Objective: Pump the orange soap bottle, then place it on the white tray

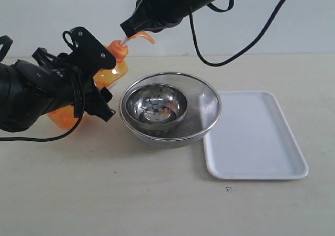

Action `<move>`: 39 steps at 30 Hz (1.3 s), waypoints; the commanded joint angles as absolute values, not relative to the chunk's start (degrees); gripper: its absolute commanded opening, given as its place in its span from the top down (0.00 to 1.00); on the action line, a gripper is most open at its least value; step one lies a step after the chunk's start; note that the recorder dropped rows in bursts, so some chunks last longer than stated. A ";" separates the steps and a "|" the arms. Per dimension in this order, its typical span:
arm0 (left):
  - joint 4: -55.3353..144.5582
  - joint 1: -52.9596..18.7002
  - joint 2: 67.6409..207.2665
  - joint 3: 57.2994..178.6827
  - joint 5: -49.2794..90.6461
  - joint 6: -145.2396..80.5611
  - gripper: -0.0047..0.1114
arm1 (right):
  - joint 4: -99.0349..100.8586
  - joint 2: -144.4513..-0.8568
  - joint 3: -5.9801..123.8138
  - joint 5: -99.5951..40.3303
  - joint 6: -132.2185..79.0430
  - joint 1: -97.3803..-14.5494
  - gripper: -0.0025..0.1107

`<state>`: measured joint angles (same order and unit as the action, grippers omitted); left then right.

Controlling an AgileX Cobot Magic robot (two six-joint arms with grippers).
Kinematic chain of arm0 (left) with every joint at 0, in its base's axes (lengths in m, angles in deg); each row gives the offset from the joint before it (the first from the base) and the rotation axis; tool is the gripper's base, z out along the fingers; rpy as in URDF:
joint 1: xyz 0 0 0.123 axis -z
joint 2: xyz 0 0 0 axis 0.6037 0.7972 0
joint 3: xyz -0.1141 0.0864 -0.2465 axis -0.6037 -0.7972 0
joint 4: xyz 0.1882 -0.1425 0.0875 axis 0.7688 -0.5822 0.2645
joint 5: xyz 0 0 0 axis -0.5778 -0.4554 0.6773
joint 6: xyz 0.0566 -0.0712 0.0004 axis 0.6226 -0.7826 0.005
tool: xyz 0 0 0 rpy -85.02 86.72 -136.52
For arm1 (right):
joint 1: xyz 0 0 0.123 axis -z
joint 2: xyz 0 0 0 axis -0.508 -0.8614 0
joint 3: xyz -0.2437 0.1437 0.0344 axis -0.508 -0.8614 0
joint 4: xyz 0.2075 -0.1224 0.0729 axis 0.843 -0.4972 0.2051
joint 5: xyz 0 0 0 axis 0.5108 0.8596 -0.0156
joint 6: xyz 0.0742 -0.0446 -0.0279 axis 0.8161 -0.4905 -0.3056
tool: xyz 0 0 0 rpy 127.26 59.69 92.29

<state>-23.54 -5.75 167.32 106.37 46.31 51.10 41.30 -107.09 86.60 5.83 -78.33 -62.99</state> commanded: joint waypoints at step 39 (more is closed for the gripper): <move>-22.46 -5.12 166.23 106.70 42.21 50.01 0.92 | -9.21 -89.39 86.09 8.23 -44.56 -64.21 0.98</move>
<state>-21.81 -5.64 167.10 106.49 43.71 51.20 -1.80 -90.84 85.98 5.76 -50.68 -64.21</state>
